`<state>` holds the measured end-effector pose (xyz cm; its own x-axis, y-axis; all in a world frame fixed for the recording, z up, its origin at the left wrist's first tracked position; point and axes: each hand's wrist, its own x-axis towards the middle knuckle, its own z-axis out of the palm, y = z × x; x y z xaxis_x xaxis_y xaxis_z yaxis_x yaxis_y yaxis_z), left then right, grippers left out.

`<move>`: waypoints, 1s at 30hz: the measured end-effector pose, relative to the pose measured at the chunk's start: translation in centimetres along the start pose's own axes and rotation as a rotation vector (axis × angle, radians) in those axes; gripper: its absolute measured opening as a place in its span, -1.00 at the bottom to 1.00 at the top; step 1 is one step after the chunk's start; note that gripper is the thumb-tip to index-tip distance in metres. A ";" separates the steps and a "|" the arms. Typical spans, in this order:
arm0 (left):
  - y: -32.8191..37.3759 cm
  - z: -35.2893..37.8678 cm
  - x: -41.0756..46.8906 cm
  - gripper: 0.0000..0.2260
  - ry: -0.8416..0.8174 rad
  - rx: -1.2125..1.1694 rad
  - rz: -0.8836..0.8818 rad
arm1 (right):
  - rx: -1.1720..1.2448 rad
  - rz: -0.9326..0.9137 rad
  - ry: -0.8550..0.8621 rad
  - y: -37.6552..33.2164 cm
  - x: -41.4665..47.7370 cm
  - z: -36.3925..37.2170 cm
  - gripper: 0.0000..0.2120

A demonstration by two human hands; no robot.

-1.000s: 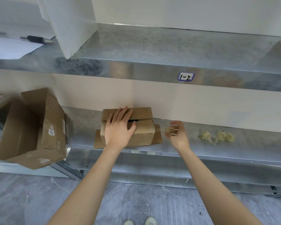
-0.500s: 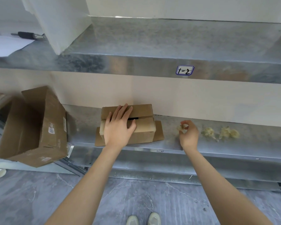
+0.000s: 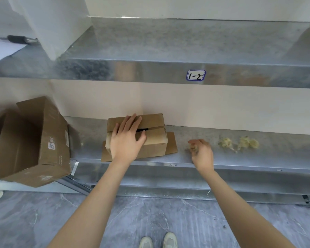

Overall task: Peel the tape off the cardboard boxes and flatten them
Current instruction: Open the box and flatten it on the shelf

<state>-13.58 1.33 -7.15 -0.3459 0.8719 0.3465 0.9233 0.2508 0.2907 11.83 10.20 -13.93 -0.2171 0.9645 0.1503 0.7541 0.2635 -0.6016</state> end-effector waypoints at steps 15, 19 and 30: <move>0.3 -0.4 -0.5 -0.53 0.021 -0.053 -0.023 | 0.325 -0.122 -0.042 -7.8 2.6 -2.5 -0.79; 0.3 -0.6 -1.0 -0.57 0.079 -0.079 -0.034 | 0.340 -0.297 -0.173 -11.8 2.5 -2.0 -0.72; -3.3 -3.0 -3.0 -0.48 0.068 -0.267 0.008 | 0.324 -0.300 -0.439 -11.7 1.6 -1.1 -0.35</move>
<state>-16.08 -3.42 -6.44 -0.3576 0.8409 0.4063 0.8525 0.1164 0.5096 3.30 8.71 -5.76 -0.6769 0.7340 0.0546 0.4092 0.4369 -0.8010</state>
